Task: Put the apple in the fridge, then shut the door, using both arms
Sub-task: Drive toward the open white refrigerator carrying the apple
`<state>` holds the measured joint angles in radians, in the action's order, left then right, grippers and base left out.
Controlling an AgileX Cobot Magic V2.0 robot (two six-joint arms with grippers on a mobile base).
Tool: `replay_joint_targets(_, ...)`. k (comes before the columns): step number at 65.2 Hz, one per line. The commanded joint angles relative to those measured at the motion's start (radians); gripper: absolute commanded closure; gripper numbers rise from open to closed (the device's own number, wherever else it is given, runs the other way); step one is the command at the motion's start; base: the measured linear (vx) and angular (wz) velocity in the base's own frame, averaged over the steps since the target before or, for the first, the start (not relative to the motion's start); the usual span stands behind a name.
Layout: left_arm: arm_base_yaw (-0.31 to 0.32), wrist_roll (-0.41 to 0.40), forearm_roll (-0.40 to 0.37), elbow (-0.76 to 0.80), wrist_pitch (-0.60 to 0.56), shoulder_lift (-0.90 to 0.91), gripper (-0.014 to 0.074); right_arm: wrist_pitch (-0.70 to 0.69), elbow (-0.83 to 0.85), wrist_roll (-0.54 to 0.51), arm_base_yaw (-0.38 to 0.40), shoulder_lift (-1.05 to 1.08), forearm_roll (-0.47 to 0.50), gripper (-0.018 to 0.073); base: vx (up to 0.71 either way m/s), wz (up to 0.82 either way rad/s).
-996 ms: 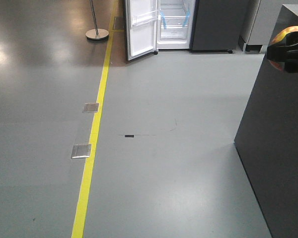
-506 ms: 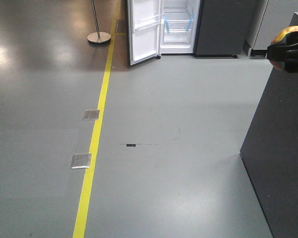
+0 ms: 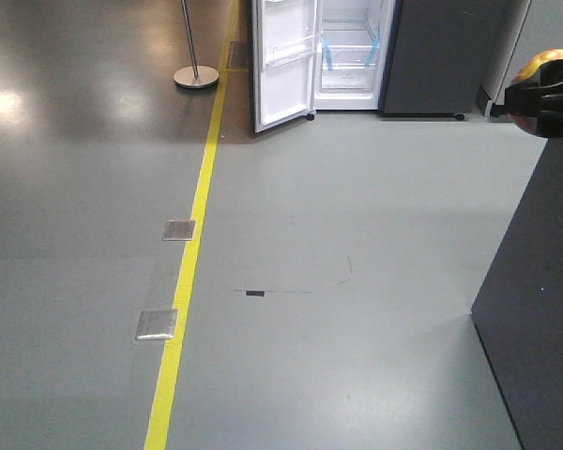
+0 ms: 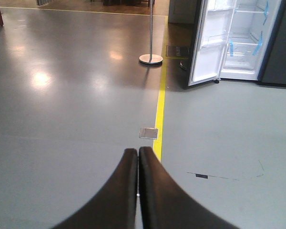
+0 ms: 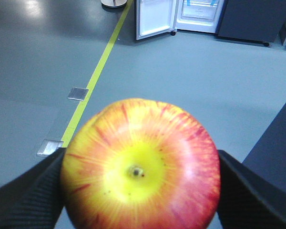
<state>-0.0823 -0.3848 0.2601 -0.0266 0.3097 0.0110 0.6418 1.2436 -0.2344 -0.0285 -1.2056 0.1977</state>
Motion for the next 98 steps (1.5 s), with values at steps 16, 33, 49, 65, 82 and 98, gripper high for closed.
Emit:
replay_joint_targets(16, 0.006, -0.005, 0.003, -0.015, -0.063, 0.016, 0.0604, -0.076, 0.033, -0.001, 0.006, 0.027, 0.002, 0.0391, 0.16, 0.01)
replay_joint_targets(33, 0.006, -0.005, 0.003, -0.015, -0.063, 0.016, 0.0604, -0.076, 0.033, 0.000, 0.006, 0.027, 0.002, 0.0391, 0.14, -0.01)
replay_joint_targets(49, 0.006, -0.005, 0.003, -0.015, -0.063, 0.016, 0.0604, -0.076, 0.033, 0.000, 0.006, 0.027, 0.002, 0.0391, 0.13, 0.00)
replay_joint_targets(65, 0.006, -0.005, 0.003, -0.015, -0.063, 0.016, 0.0604, -0.076, 0.033, 0.000, 0.006, 0.027, 0.002, 0.0391, 0.14, 0.00)
replay_joint_targets(82, 0.006, -0.005, 0.003, -0.015, -0.063, 0.016, 0.0604, -0.076, 0.033, 0.000, 0.006, 0.027, 0.002, 0.0391, 0.14, 0.01)
replay_joint_targets(98, 0.006, -0.005, 0.003, -0.015, -0.063, 0.016, 0.0604, -0.076, 0.033, 0.000, 0.006, 0.027, 0.002, 0.0391, 0.15, 0.01)
